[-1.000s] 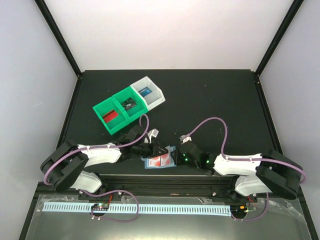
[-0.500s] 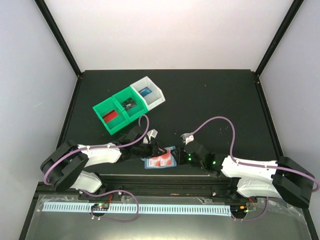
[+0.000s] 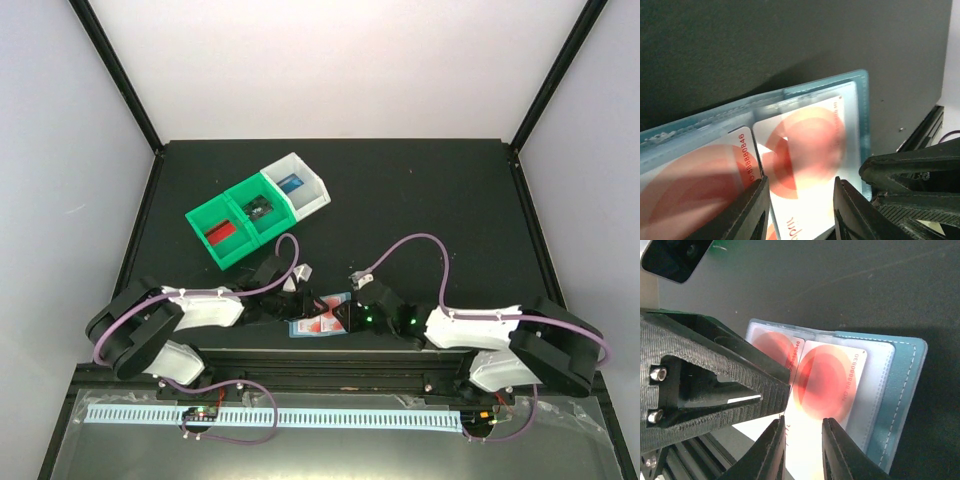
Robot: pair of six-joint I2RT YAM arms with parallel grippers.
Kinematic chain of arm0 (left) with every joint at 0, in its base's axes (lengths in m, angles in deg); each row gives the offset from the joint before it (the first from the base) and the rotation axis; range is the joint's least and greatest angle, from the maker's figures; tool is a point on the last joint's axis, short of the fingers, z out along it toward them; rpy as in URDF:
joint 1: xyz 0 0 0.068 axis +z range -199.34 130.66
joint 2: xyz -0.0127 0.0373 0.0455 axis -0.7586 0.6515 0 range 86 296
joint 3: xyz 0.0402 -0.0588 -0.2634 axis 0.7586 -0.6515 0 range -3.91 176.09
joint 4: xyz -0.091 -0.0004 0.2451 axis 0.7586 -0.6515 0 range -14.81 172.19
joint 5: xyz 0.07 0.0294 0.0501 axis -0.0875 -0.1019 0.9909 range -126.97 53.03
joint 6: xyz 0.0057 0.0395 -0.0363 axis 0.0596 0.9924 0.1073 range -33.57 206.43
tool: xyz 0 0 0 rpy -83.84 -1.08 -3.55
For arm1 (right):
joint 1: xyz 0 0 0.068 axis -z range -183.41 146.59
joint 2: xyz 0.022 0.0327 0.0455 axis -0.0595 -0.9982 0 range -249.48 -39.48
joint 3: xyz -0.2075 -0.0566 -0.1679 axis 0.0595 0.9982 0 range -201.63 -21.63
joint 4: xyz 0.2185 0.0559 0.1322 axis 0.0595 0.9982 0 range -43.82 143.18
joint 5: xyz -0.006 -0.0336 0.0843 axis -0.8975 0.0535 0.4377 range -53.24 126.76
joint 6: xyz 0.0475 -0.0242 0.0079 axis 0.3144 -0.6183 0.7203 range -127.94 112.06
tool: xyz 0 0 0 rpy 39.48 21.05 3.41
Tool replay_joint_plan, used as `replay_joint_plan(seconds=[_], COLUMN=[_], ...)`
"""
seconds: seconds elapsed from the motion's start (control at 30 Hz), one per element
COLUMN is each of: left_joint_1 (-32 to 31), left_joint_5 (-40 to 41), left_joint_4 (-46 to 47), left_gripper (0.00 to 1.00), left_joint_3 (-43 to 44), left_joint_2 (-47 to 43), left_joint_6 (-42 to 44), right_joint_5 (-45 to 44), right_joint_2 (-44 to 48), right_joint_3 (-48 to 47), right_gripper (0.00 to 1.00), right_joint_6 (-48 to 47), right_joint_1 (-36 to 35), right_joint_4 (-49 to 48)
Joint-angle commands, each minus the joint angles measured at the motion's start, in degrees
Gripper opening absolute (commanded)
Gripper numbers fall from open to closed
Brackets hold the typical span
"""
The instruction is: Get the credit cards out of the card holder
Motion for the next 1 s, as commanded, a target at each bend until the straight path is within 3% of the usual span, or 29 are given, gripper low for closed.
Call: replay_joint_plan(seconds=[0.0, 0.53, 0.8, 0.97], left_joint_1=[0.39, 0.5, 0.5, 0.51], left_joint_5=[0.37, 0.55, 0.03, -1.0], left_joint_4=[1.97, 5.33, 9.29, 9.44], left_gripper=[0.37, 0.4, 0.25, 0.08], left_joint_3=[-0.83, -3.69, -5.49, -4.66], left_joint_2=[2.37, 1.81, 1.12, 1.27], left_joint_6=[1.12, -0.48, -2.41, -1.93], right_joint_5=[0.04, -1.6, -1.81, -1.38], right_joint_2=[-2.73, -10.94, -10.3, -11.84], right_joint_3=[-1.6, 2.63, 4.04, 4.71], right_gripper=[0.23, 0.15, 0.15, 0.15], right_joint_6=[0.37, 3.83, 4.68, 5.27], right_joint_1=[-0.22, -0.22, -0.22, -0.22], right_joint_4=[1.23, -0.39, -1.26, -3.54])
